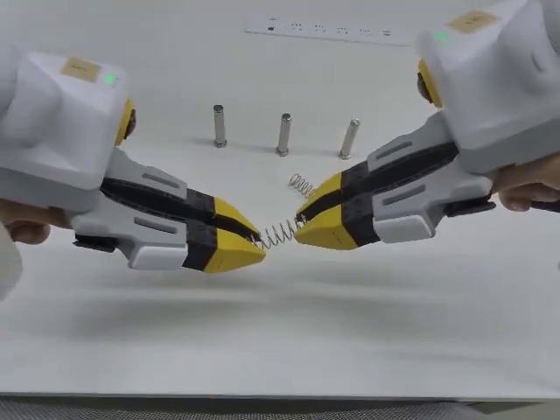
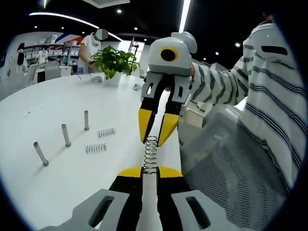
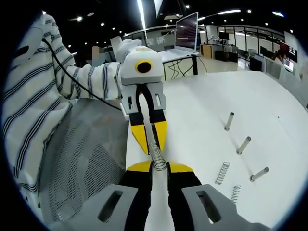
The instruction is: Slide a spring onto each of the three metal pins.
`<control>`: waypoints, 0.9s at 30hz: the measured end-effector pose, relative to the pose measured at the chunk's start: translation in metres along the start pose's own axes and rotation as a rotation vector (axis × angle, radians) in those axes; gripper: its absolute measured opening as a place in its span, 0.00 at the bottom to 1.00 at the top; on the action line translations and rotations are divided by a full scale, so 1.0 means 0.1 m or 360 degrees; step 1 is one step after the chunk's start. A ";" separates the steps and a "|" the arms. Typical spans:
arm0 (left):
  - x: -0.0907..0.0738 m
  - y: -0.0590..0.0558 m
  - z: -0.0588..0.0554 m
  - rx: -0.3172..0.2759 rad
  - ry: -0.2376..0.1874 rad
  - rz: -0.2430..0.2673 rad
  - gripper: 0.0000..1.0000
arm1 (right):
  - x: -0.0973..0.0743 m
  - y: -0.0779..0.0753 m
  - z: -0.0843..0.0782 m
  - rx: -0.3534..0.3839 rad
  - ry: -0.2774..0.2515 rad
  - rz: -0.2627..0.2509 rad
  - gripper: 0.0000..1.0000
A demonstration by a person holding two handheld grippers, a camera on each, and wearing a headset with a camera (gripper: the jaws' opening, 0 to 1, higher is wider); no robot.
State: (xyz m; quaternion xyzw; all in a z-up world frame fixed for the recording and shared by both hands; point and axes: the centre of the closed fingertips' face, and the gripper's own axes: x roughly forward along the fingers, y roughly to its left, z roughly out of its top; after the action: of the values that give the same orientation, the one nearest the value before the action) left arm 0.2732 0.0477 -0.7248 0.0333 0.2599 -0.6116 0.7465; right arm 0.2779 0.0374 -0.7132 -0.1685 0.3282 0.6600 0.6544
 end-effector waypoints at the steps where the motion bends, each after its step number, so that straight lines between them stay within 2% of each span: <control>1: 0.02 0.00 0.00 0.0008 0.0006 -0.0007 0.02 | -0.01 0.00 0.00 -0.0006 0.0007 -0.0001 0.09; 5: 0.12 -0.02 0.01 0.0048 0.0022 -0.0035 0.02 | -0.07 0.03 -0.01 -0.0056 0.0076 -0.0014 0.08; 7: 0.15 -0.02 0.03 0.0070 0.0014 -0.0041 0.02 | -0.10 0.01 -0.04 -0.0085 0.0131 -0.0030 0.08; 14: 0.24 -0.03 0.10 0.0152 -0.0008 -0.0051 0.02 | -0.18 -0.01 -0.05 -0.0110 0.0235 -0.0062 0.08; 16: 0.26 -0.03 0.10 0.0146 -0.0006 -0.0052 0.02 | -0.19 -0.01 -0.06 -0.0132 0.0260 -0.0071 0.08; 24: 0.37 -0.11 0.09 0.0188 0.0001 -0.0080 0.02 | -0.23 0.02 -0.13 -0.0189 0.0366 -0.0068 0.08; 27: 0.39 -0.13 0.11 0.0249 -0.0013 -0.0092 0.01 | -0.25 0.03 -0.13 -0.0208 0.0404 -0.0070 0.08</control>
State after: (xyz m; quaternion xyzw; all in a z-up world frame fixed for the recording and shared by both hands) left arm 0.2693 0.0050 -0.7283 0.0814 0.2091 -0.6514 0.7248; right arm 0.2746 0.0099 -0.7056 -0.3000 0.3609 0.6388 0.6096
